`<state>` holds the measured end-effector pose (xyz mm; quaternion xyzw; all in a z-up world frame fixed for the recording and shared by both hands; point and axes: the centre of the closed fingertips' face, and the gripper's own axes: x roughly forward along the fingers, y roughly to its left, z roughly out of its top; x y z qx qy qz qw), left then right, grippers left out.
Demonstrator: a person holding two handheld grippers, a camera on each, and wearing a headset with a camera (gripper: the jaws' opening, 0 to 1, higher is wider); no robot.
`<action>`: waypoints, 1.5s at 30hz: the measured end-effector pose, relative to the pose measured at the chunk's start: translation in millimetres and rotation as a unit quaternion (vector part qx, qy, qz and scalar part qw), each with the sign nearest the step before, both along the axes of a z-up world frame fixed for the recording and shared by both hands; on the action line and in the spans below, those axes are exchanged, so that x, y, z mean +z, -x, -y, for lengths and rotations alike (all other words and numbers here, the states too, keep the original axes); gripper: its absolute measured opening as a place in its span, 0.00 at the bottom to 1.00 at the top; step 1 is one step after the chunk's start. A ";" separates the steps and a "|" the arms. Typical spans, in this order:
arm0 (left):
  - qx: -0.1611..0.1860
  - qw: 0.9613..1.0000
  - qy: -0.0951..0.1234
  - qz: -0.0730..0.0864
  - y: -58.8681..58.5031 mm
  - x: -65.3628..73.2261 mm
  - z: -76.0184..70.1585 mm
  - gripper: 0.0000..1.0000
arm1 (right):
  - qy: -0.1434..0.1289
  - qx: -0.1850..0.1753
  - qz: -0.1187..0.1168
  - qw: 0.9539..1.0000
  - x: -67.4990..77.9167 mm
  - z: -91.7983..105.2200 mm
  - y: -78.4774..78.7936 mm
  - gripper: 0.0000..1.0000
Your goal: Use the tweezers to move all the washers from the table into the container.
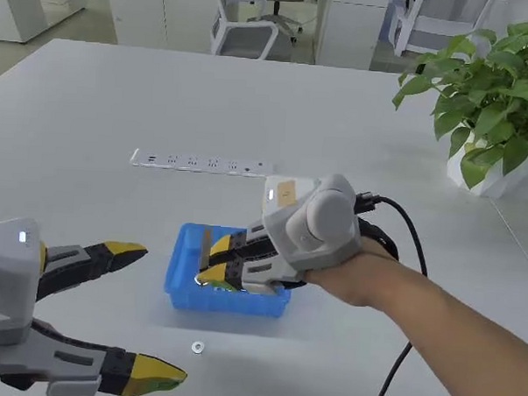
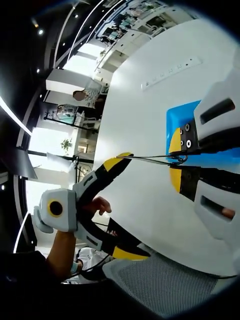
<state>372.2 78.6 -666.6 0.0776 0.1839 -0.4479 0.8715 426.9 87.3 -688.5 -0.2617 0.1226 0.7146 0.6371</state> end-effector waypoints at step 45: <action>-0.020 0.999 -0.031 0.012 -70.7 -0.2 -11.5 0.45 | 0.047 0.007 -0.041 0.998 -72.7 -21.9 -36.3 0.09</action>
